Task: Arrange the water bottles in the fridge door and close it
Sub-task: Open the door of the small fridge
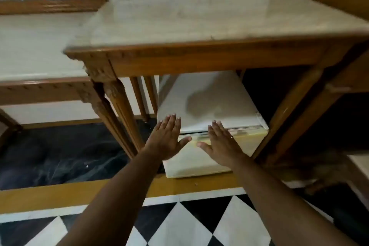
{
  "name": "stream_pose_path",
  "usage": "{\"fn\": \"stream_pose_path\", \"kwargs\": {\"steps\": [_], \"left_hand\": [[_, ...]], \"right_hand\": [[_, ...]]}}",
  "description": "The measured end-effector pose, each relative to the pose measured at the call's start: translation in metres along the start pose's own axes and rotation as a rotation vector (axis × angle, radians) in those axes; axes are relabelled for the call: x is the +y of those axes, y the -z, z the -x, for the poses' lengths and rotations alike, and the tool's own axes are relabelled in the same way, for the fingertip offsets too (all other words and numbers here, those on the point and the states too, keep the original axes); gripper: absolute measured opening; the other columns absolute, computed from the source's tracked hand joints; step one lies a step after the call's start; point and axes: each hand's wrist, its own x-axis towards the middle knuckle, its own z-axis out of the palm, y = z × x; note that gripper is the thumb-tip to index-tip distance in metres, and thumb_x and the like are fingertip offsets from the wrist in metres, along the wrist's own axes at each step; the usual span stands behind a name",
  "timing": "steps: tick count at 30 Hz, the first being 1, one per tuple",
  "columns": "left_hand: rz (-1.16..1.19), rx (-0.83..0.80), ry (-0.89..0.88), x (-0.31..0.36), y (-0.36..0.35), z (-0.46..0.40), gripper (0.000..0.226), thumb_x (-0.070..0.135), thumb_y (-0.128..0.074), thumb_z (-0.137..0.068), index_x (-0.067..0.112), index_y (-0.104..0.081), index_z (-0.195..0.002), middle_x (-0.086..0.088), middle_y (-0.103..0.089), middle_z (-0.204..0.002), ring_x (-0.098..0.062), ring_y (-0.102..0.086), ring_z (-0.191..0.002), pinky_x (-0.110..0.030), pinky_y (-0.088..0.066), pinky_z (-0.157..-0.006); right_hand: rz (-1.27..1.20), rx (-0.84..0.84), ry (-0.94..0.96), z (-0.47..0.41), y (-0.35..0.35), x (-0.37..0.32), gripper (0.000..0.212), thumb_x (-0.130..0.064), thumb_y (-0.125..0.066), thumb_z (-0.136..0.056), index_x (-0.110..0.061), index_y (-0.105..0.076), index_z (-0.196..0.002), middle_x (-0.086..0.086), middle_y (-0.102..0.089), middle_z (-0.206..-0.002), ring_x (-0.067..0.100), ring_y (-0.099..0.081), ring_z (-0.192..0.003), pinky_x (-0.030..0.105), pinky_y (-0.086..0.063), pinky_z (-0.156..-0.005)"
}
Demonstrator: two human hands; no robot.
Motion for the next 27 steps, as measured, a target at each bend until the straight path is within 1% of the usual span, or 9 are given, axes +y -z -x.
{"fn": "stream_pose_path", "kwargs": {"steps": [3,6,8,10,13,17,20,23,27], "left_hand": [[0.053,0.032,0.053,-0.024,-0.055,-0.055,0.091,0.072,-0.013,-0.089,0.011,0.004,-0.154,-0.015,0.007,-0.163,-0.028,0.007,-0.149,-0.044,-0.001,-0.121],[0.039,0.051,0.116,-0.045,-0.096,-0.117,0.089,0.068,-0.021,-0.092,0.012,0.009,-0.154,-0.018,0.008,-0.163,-0.032,0.004,-0.149,-0.045,-0.002,-0.12],[-0.034,0.056,0.124,-0.057,-0.112,-0.152,0.088,0.07,-0.021,-0.09,0.017,0.006,-0.155,-0.017,0.007,-0.163,-0.035,0.003,-0.149,-0.049,-0.004,-0.119],[-0.044,0.09,0.135,-0.067,-0.119,-0.177,0.092,0.082,-0.014,-0.081,0.03,-0.002,-0.155,-0.012,0.002,-0.164,-0.033,0.002,-0.149,-0.051,-0.005,-0.119],[-0.052,0.099,0.13,-0.076,-0.121,-0.191,0.102,0.094,-0.003,-0.066,0.041,-0.004,-0.152,-0.007,0.001,-0.165,-0.03,0.002,-0.149,-0.049,-0.004,-0.116],[-0.064,0.121,0.097,-0.073,-0.115,-0.182,0.095,0.091,-0.006,-0.072,0.041,-0.002,-0.153,-0.008,0.003,-0.165,-0.03,0.004,-0.149,-0.047,-0.002,-0.117],[-0.049,0.136,0.086,-0.067,-0.115,-0.177,0.094,0.088,-0.006,-0.074,0.038,-0.003,-0.153,-0.008,0.003,-0.165,-0.029,0.002,-0.149,-0.046,-0.003,-0.117],[-0.064,0.133,0.075,-0.063,-0.116,-0.174,0.09,0.084,-0.007,-0.078,0.036,-0.007,-0.153,-0.009,0.001,-0.165,-0.03,-0.001,-0.149,-0.046,-0.006,-0.118],[-0.043,0.088,0.06,-0.038,-0.112,-0.181,0.076,0.074,-0.014,-0.088,0.037,-0.01,-0.154,-0.009,-0.001,-0.165,-0.029,-0.003,-0.149,-0.049,-0.006,-0.118]], "right_hand": [[0.038,0.118,-0.095,-0.064,-0.041,0.021,0.097,-0.078,-0.017,-0.086,-0.008,-0.009,-0.153,0.013,0.003,-0.164,0.027,0.01,-0.15,0.049,-0.003,-0.121],[0.146,0.251,-0.136,-0.124,-0.067,0.037,0.107,-0.086,-0.022,-0.078,-0.011,-0.005,-0.153,0.014,0.005,-0.164,0.034,0.016,-0.149,0.062,-0.003,-0.119],[0.143,0.278,-0.144,-0.147,-0.08,0.045,0.125,-0.098,-0.025,-0.062,-0.016,0.002,-0.153,0.013,0.014,-0.163,0.034,0.028,-0.145,0.065,0.007,-0.116],[0.078,0.289,-0.147,-0.158,-0.091,0.053,0.143,-0.107,-0.025,-0.042,-0.022,0.009,-0.152,0.01,0.023,-0.161,0.033,0.038,-0.14,0.065,0.017,-0.113],[0.032,0.245,-0.106,-0.152,-0.099,0.056,0.15,-0.11,-0.027,-0.029,-0.03,0.019,-0.148,0.003,0.036,-0.156,0.029,0.049,-0.133,0.064,0.024,-0.109],[0.067,0.176,-0.033,-0.106,-0.099,0.063,0.147,-0.109,-0.029,-0.032,-0.034,0.029,-0.144,0.001,0.045,-0.15,0.028,0.052,-0.131,0.065,0.023,-0.109],[0.078,0.196,-0.002,-0.063,-0.104,0.075,0.135,-0.108,-0.023,-0.041,-0.037,0.032,-0.142,-0.002,0.045,-0.151,0.022,0.053,-0.13,0.067,0.017,-0.112],[0.119,0.253,-0.061,-0.023,-0.108,0.095,0.126,-0.106,-0.018,-0.052,-0.035,0.027,-0.145,-0.003,0.042,-0.153,0.019,0.05,-0.132,0.064,0.015,-0.114],[0.176,0.263,-0.225,0.034,-0.106,0.133,0.125,-0.104,-0.014,-0.055,-0.029,0.023,-0.147,0.0,0.036,-0.157,0.02,0.046,-0.136,0.057,0.016,-0.117]]}}
